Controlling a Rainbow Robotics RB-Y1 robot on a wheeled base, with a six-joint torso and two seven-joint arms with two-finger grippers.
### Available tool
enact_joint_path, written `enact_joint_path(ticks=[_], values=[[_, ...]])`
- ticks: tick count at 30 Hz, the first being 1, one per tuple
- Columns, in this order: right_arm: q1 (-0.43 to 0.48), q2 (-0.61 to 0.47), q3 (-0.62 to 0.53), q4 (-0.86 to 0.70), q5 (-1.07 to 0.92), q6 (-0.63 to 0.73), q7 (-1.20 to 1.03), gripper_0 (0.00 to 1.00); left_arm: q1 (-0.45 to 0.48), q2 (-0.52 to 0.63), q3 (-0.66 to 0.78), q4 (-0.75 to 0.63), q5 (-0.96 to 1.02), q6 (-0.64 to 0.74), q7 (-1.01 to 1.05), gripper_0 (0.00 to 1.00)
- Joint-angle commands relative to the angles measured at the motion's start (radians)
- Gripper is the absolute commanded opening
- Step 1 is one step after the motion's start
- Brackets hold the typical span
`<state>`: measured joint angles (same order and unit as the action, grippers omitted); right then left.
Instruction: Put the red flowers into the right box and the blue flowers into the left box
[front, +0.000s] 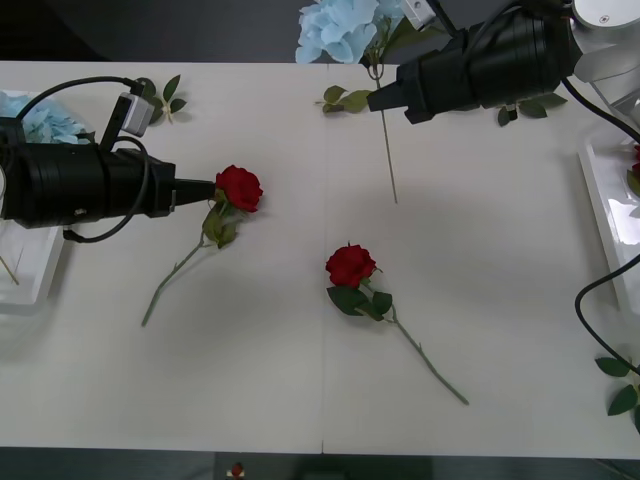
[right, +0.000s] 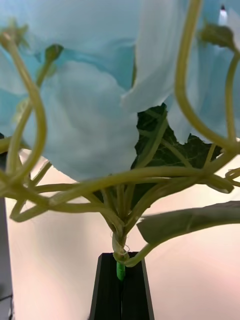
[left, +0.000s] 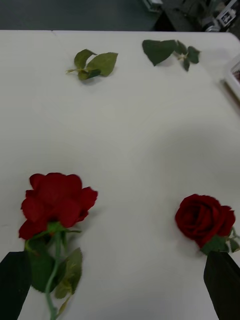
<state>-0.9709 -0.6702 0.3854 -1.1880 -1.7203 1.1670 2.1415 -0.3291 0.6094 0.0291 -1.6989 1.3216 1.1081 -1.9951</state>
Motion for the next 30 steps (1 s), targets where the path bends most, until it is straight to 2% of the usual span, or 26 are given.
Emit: enact_joint_path(ticks=[1, 8, 13, 21, 27, 29, 30], values=[[-0.023, 0.084, -0.071, -0.013, -0.005, 0.019, 0.054, 0.0, 0.021, -0.097, 0.041, -0.018, 0.07, -0.021, -0.074, 1.0], [-0.023, 0.195, -0.161, -0.012, 0.041, 0.072, 0.06, 0.0, 0.038, -0.244, 0.051, -0.018, 0.169, -0.025, -0.223, 1.0], [-0.025, 0.244, -0.181, -0.01, 0.042, 0.068, 0.06, 0.0, 0.05, -0.333, 0.043, -0.018, 0.192, -0.024, -0.349, 1.0], [-0.023, 0.279, -0.181, -0.01, -0.002, 0.034, 0.051, 0.0, 0.058, -0.441, 0.034, -0.018, 0.199, -0.024, -0.507, 1.0], [-0.025, 0.291, -0.181, -0.01, -0.032, 0.033, 0.055, 0.0, 0.058, -0.471, 0.023, -0.018, 0.196, -0.024, -0.533, 1.0], [-0.023, 0.293, -0.181, -0.01, -0.033, 0.033, 0.051, 0.0, 0.058, -0.476, 0.022, -0.018, 0.194, -0.024, -0.534, 0.67], [-0.025, 0.294, -0.181, -0.01, -0.033, 0.033, 0.051, 0.0, 0.058, -0.476, 0.018, -0.018, 0.189, -0.024, -0.536, 0.42]])
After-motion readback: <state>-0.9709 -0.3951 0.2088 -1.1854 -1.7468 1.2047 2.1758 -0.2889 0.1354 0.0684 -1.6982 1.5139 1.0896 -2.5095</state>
